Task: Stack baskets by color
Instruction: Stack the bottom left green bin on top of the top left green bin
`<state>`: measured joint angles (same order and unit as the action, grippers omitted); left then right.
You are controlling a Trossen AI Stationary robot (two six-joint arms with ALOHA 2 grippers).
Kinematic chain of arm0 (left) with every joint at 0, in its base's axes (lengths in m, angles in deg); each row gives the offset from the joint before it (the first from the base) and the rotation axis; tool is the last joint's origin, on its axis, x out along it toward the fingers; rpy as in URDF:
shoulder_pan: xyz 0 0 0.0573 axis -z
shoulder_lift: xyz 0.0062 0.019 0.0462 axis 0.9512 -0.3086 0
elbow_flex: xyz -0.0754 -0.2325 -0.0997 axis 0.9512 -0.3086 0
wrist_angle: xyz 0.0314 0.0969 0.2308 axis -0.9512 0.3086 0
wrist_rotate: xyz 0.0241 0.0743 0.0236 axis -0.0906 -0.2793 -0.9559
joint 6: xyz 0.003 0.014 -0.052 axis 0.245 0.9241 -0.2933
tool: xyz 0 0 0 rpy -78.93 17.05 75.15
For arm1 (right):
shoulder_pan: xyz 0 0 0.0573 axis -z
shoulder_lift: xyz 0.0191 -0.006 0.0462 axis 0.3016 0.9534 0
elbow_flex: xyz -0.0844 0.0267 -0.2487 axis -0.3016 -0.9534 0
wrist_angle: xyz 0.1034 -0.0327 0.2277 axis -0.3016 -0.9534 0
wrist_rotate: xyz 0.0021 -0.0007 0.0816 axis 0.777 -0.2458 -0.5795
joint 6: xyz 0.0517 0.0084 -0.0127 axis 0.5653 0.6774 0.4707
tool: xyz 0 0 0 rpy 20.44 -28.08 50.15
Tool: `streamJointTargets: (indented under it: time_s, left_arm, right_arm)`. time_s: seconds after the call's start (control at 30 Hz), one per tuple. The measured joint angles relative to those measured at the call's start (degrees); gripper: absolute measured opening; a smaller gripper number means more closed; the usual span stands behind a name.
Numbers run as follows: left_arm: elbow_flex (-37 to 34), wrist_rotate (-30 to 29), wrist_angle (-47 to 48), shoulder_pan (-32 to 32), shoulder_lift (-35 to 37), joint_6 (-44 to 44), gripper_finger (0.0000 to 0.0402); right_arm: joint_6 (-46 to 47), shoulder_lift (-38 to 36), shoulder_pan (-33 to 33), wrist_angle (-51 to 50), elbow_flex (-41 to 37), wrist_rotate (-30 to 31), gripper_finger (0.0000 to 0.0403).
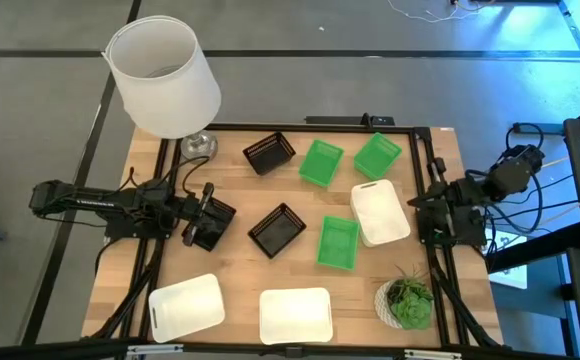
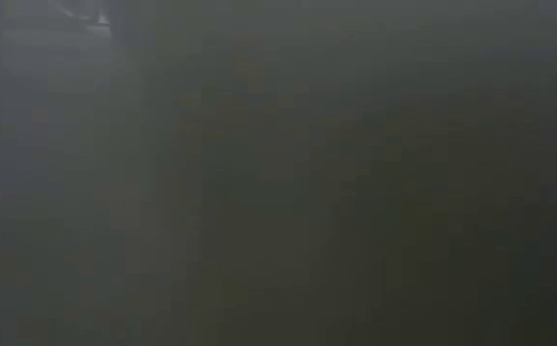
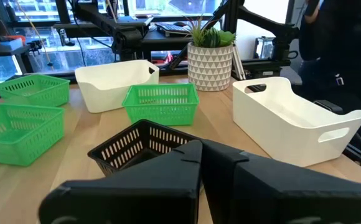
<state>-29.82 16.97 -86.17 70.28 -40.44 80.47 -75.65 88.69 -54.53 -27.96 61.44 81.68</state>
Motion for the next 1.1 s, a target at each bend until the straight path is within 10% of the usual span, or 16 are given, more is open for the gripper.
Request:
streamJointTargets:
  time_s: [0.27,0.6,1.1]
  left_arm:
    - [-0.02,0.0,0.0,-0.01,0.02,0.0,0.0]
    - [-0.01,0.0,0.0,-0.02,0.02,0.0,0.0]
    - [-0.01,0.0,0.0,0.0,0.02,0.0,0.0]
  right_arm:
    - [-3.29,-0.02,0.0,4.0,0.04,2.26,0.0005]
    - [-2.97,4.63,0.0,3.37,0.04,19.42,0.0002]
    - [8.92,18.31,0.21,3.17,1.72,19.72,0.0]
